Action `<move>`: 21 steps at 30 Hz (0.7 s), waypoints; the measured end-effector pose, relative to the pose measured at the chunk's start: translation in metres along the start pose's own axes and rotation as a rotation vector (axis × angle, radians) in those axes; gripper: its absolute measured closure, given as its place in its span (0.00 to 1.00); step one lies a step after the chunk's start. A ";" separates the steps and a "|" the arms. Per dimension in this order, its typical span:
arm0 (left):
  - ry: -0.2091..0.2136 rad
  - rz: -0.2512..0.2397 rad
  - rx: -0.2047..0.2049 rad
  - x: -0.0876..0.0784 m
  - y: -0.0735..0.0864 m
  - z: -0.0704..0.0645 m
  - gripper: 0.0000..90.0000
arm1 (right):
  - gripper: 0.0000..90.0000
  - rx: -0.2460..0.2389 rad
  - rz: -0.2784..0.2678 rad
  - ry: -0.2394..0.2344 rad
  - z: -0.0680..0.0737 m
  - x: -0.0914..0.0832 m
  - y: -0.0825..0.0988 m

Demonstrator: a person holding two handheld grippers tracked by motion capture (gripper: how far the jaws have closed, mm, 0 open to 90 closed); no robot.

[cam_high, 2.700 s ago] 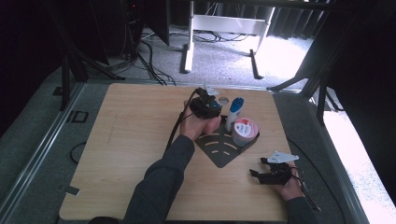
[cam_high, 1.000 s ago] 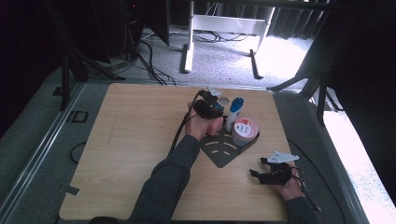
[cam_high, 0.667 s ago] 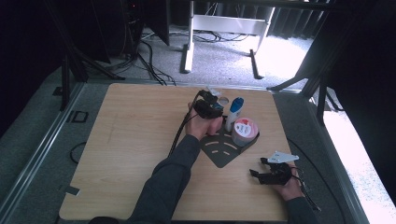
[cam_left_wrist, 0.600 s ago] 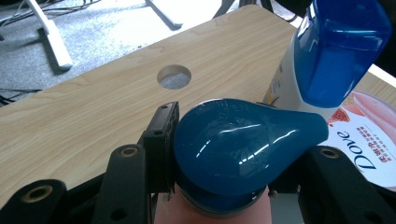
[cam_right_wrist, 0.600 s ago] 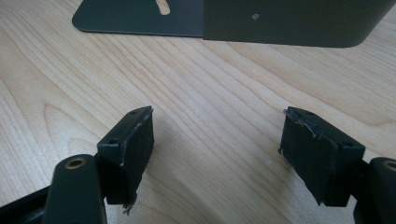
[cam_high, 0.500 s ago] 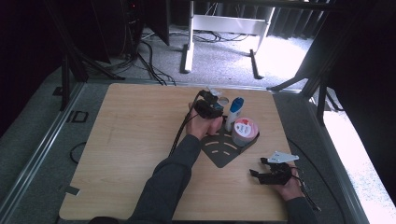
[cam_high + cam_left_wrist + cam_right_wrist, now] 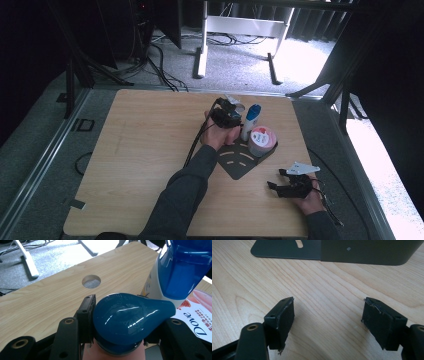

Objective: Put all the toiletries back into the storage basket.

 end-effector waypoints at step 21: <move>-0.024 -0.023 -0.013 0.008 -0.001 -0.007 0.59 | 0.28 -0.003 0.000 0.001 0.000 0.000 0.000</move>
Point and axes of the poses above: each handheld gripper's, and its own axes: x roughly forward along the jaws, y roughly out of its underside, z roughly to its left, the point moved 5 cm from there along x, roughly forward along the jaws, and after that the axes turned 6 degrees about -x, right-handed, at the moved point
